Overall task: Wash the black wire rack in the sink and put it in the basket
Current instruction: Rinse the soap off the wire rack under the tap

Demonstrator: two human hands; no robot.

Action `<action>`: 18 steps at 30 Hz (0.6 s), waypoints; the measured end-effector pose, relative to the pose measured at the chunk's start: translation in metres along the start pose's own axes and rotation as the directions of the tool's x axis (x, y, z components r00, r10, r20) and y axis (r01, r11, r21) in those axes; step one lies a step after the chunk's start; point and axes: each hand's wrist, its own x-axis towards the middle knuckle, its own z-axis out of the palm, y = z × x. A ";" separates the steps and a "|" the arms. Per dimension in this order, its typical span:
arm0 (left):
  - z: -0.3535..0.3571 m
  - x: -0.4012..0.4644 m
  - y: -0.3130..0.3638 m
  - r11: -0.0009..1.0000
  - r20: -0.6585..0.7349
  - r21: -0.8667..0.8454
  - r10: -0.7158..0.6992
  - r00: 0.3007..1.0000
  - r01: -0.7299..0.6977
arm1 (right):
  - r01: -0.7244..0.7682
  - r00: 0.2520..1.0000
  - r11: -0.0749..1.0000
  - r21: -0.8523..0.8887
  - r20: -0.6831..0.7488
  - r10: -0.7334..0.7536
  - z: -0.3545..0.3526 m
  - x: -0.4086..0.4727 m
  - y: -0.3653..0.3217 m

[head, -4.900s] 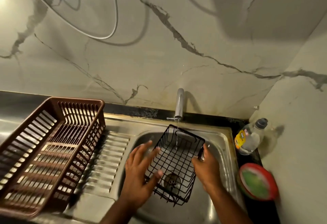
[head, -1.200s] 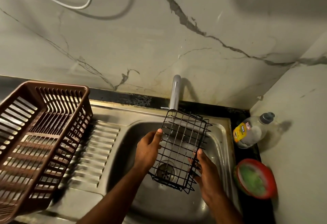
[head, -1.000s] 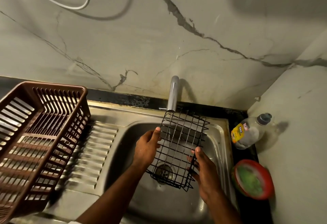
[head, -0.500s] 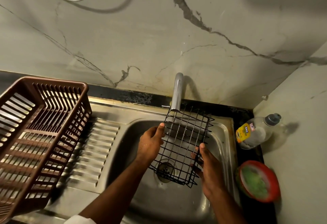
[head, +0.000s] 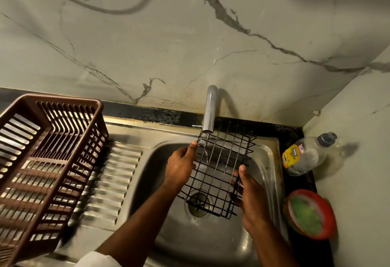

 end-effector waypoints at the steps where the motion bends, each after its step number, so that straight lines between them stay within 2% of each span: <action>1: 0.000 0.000 0.001 1.000 0.003 -0.007 -0.005 1.000 0.005 | 0.007 1.000 1.000 -0.008 -0.005 -0.007 0.001 0.000 -0.001; 6: -0.005 -0.001 0.002 1.000 0.003 -0.019 -0.009 1.000 0.009 | 0.056 0.998 0.997 -0.044 -0.011 -0.057 0.004 -0.001 -0.005; 13: -0.012 -0.028 -0.015 0.997 -0.040 -0.071 -0.022 0.999 0.019 | 0.087 0.994 0.991 -0.103 0.068 -0.081 0.000 -0.015 -0.001; 15: -0.012 -0.037 -0.016 0.995 -0.007 -0.099 -0.019 1.000 0.018 | 0.104 0.993 0.987 -0.124 0.072 -0.096 -0.001 -0.018 0.000; 18: -0.015 -0.044 -0.017 0.987 0.126 -0.153 -0.023 0.992 0.042 | 0.152 0.987 0.975 -0.161 0.084 -0.140 0.000 -0.021 0.000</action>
